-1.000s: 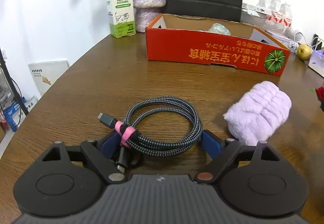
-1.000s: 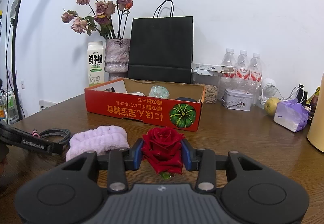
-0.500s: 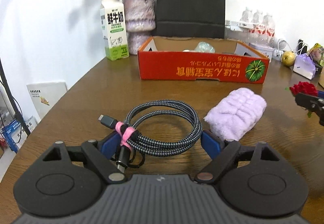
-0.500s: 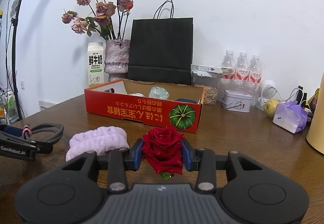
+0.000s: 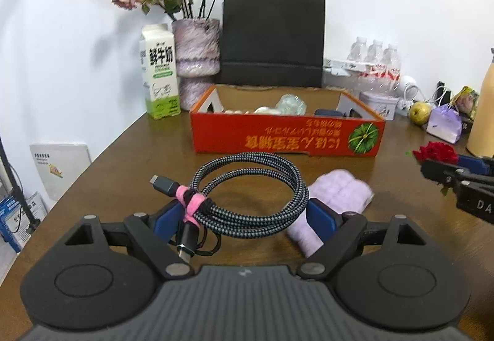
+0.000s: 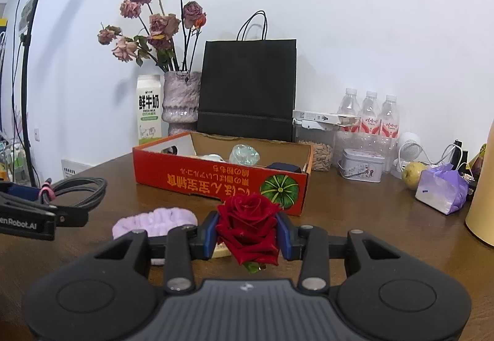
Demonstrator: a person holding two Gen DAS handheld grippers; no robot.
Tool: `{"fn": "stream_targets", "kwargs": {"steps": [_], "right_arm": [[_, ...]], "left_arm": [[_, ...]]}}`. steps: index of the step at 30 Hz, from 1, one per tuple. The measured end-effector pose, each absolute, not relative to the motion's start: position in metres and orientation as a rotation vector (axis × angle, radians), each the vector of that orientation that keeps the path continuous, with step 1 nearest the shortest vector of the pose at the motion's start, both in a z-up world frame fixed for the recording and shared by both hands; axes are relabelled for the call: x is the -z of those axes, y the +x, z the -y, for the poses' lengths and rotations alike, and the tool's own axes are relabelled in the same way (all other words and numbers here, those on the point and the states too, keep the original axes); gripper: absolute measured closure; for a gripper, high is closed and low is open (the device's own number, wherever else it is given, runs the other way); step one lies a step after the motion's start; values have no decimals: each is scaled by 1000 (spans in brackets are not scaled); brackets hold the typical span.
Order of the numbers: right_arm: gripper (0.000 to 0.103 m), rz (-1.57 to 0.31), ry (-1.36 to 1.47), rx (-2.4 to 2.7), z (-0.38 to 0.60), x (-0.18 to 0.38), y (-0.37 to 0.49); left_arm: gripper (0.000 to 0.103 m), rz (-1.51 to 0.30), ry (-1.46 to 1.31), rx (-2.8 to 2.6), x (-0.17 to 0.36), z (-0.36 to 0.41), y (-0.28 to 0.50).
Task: Organize objects
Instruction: 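Lower the cable and rose into the red box and open both tools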
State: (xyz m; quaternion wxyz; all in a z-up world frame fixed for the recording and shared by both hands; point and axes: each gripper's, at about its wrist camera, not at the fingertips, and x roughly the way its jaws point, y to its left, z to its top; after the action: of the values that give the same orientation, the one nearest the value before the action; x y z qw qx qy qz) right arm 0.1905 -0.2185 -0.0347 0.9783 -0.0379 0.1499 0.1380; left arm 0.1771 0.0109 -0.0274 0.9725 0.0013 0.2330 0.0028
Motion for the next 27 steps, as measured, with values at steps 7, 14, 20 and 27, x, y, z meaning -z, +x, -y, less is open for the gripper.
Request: {"fn": "stream_targets", "kwargs": {"steps": [7, 14, 20, 27], "right_arm": [[65, -282, -79, -280, 215, 21, 197], [65, -262, -89, -283, 208, 10, 207], [65, -261, -93, -289, 201, 6, 223], [65, -258, -98, -289, 192, 1, 247]], "left_arm": [[16, -442, -3, 19, 15, -1, 187], [16, -426, -9, 23, 6, 2, 200], [16, -410, -11, 16, -2, 2, 218], [16, -400, -20, 9, -11, 3, 250]]}}
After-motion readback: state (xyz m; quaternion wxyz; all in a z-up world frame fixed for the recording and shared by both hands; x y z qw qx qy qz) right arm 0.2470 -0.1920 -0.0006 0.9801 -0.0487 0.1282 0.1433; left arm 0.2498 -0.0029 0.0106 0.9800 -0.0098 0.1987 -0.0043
